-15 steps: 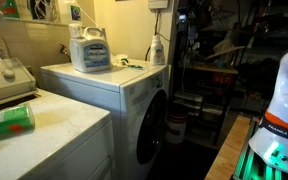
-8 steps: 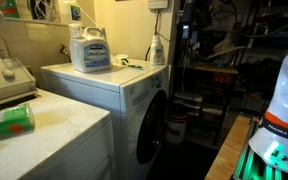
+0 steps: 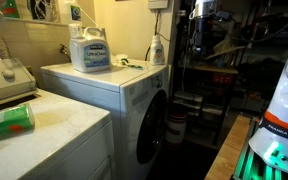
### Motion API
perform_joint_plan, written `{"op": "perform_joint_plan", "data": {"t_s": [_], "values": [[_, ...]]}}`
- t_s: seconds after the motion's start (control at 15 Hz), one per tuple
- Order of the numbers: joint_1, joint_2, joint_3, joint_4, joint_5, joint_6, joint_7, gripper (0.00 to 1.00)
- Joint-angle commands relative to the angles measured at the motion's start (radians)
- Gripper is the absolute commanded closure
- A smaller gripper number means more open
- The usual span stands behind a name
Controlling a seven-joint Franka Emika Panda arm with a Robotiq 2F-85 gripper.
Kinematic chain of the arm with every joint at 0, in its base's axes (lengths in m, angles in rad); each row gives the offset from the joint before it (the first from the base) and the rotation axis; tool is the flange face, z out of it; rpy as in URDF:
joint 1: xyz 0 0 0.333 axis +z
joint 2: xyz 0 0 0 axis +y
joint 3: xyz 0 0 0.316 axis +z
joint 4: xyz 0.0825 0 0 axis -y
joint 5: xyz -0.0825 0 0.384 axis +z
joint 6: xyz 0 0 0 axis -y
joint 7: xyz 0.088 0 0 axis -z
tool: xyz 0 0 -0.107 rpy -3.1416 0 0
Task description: Push the third button from the right on the washing machine
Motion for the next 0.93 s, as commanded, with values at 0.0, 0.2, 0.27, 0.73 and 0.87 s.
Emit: {"op": "perform_joint_plan", "data": {"t_s": [0.0, 0.2, 0.27, 0.73, 0.87], "values": [[-0.048, 0.094, -0.089, -0.034, -0.078, 0.157, -0.102, 0.00], [-0.093, 0.221, -0.148, -0.014, -0.125, 0.264, -0.168, 0.00], [-0.109, 0.262, -0.166, -0.003, -0.135, 0.307, -0.180, 0.00], [-0.144, 0.339, -0.179, 0.024, -0.114, 0.392, -0.181, 0.00], [-0.144, 0.341, -0.179, 0.027, -0.114, 0.392, -0.181, 0.00]]}}
